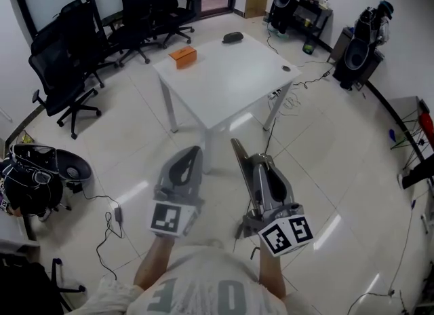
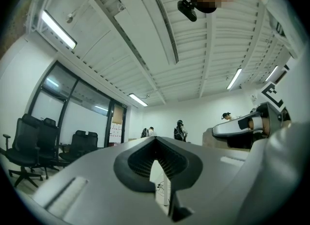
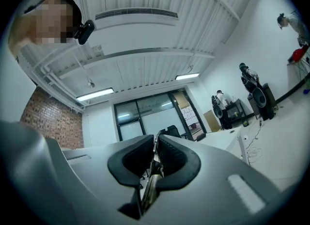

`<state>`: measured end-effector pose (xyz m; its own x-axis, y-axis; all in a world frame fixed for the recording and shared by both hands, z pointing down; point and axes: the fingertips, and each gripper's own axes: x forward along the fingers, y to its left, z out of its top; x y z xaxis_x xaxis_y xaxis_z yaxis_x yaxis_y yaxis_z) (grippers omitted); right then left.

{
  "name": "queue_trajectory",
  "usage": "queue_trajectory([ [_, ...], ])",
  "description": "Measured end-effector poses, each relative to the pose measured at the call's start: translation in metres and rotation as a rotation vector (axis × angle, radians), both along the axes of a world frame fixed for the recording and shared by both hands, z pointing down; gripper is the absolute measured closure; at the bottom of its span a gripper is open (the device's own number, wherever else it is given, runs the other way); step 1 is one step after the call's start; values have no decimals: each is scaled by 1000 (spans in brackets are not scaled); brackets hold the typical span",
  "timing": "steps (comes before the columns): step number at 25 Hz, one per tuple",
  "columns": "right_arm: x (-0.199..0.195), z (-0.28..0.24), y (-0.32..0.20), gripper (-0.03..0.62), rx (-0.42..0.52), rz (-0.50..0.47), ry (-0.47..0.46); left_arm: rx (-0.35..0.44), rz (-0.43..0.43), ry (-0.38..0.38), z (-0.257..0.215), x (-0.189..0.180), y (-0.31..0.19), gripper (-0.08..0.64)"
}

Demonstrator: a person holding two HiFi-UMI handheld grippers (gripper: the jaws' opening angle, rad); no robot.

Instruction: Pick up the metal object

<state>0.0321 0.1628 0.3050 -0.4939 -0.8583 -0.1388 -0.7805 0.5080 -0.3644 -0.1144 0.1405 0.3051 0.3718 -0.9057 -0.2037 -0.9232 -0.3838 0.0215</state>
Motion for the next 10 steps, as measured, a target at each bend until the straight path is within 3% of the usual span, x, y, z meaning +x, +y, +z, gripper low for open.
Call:
queue_trajectory([
  [10, 5, -6, 8, 549, 2, 9, -8, 5, 0, -5, -7, 1, 10, 558],
])
